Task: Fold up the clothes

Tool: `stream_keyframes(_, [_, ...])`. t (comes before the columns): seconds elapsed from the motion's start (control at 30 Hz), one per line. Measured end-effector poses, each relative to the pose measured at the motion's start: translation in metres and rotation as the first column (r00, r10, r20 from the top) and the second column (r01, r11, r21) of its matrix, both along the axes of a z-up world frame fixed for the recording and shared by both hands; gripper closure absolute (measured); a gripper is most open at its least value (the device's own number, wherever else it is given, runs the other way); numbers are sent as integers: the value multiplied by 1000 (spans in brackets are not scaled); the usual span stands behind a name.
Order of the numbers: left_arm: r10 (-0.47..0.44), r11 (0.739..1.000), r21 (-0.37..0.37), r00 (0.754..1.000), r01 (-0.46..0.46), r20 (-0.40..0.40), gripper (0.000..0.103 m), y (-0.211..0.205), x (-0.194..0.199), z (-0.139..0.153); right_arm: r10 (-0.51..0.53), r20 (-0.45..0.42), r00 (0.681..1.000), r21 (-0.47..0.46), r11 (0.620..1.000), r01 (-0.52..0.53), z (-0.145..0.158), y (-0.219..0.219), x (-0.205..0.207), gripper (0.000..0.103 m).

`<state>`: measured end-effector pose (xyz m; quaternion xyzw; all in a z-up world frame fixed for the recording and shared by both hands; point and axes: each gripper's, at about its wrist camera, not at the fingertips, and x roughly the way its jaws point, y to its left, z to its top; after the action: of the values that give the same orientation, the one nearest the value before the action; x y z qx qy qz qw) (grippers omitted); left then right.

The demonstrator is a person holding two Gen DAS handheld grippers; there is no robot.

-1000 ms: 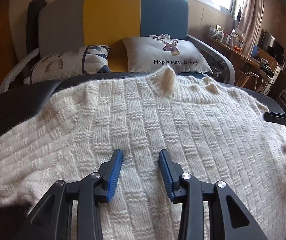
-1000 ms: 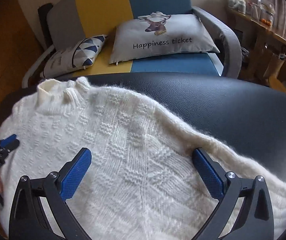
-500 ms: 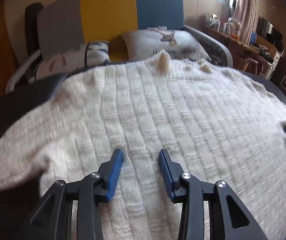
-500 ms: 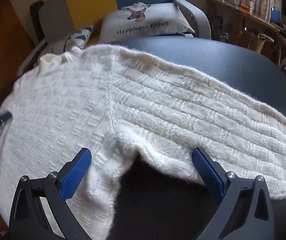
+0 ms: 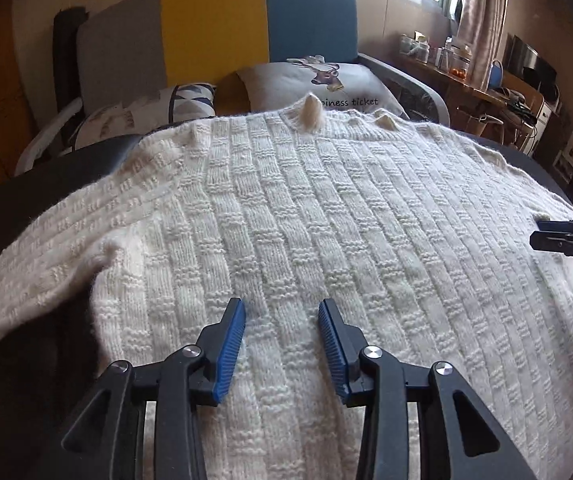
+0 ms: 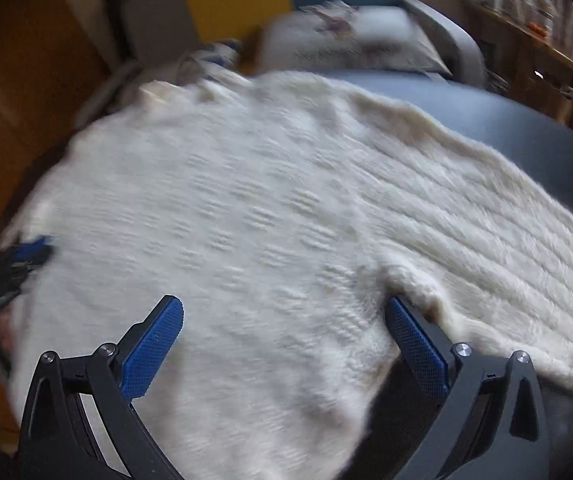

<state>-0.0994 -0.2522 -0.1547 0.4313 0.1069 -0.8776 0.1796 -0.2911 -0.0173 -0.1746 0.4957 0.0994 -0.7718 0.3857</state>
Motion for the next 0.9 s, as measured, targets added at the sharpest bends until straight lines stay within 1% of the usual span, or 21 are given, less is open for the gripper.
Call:
stream_keyframes(0.1, [7,999,40,999,-5,-46,65,-1,10,12,-2,5,1000,-45,999,3,15,6,9,0])
stream_keyframes(0.13, [5,999,34,998,-3,-56,65,3,15,16,10,-2,1000,-61,998,-10,21,8,17,0])
stream_keyframes(0.2, [-18,999,32,998,20,-60,64,10,23,19,43,11,999,-89,995,-41,27,11,30,0])
stream_keyframes(0.23, [-29,999,26,998,31,-48,64,14,24,17,57,15,998,-76,996,-56,25,10,36,0])
stream_keyframes(0.3, [-37,999,1,999,37,6,64,21,25,3,40,5,999,-35,999,-40,15,12,39,0])
stream_keyframes(0.37, [-41,999,-22,999,41,-4,64,24,31,-3,17,-9,1000,5,1000,-17,4,13,41,0])
stream_keyframes(0.4, [-36,999,-18,999,36,-4,64,24,32,-1,5,-17,1000,25,1000,-5,-1,14,42,0])
stream_keyframes(0.47, [-23,1000,7,1000,23,-17,64,22,37,4,-15,12,1000,2,1000,15,3,18,40,0])
stream_keyframes(0.53, [-9,999,32,999,10,-36,64,19,45,9,-38,12,999,-20,999,39,14,23,43,0])
stream_keyframes(0.63, [-1,999,44,998,4,-58,64,20,61,15,3,2,1000,-57,998,-3,31,28,63,0])
stream_keyframes(0.7, [-1,999,37,999,3,-45,64,24,70,11,31,1,1000,-64,997,-31,35,27,79,0])
stream_keyframes(0.77, [-5,1000,22,999,6,-40,64,27,77,5,49,27,998,-74,996,-46,31,29,93,0])
stream_keyframes(0.8, [-9,1000,12,999,9,-42,64,27,79,1,50,37,998,-62,997,-48,25,29,99,0])
stream_keyframes(0.83, [-12,1000,2,999,12,-44,64,28,81,-2,43,54,998,-29,999,-42,14,27,102,0])
stream_keyframes(0.87, [-12,1000,-4,999,12,-41,64,31,81,-2,38,49,998,-5,999,-38,7,26,104,0])
stream_keyframes(0.9, [-8,1000,8,999,8,-44,64,31,84,0,35,31,999,10,999,-35,4,25,107,0])
